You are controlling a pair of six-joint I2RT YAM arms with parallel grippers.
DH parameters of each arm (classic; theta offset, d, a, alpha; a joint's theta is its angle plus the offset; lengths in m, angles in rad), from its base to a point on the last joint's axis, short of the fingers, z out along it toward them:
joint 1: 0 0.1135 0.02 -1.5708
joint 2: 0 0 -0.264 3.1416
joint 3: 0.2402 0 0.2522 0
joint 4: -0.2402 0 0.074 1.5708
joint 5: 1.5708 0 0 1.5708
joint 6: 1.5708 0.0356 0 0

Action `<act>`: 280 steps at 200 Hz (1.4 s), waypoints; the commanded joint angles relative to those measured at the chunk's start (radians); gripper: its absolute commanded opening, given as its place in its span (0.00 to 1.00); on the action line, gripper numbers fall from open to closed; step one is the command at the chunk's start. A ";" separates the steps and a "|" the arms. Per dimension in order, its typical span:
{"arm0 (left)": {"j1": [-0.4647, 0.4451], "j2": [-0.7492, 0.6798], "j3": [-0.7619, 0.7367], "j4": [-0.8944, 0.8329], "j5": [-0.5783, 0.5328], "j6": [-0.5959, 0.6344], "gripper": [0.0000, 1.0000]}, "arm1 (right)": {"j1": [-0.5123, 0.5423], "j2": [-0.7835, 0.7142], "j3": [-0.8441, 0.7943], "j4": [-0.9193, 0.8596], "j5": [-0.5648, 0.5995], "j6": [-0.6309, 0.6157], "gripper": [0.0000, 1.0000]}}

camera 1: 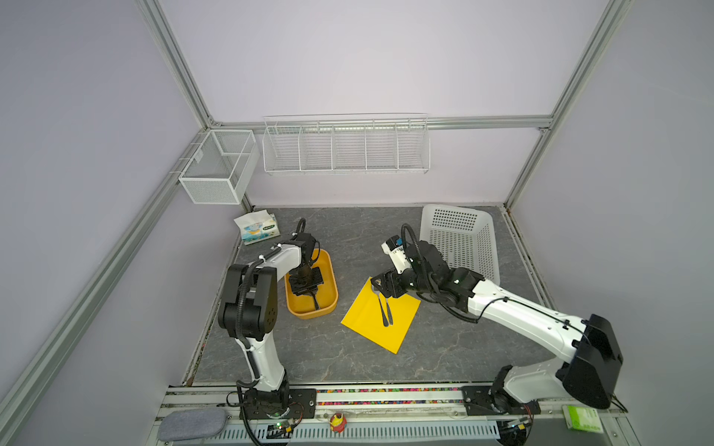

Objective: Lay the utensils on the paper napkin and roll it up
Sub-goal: 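Lower the left gripper and close it on the knife handle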

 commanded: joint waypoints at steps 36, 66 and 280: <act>0.000 -0.022 0.022 -0.056 0.029 -0.002 0.04 | 0.003 -0.041 -0.031 0.005 0.025 -0.013 0.70; 0.000 -0.043 0.047 -0.092 0.024 0.004 0.05 | 0.003 -0.051 -0.038 0.002 0.029 -0.014 0.70; -0.001 -0.132 0.171 -0.232 0.073 0.013 0.05 | 0.004 -0.053 -0.049 0.009 0.037 -0.009 0.71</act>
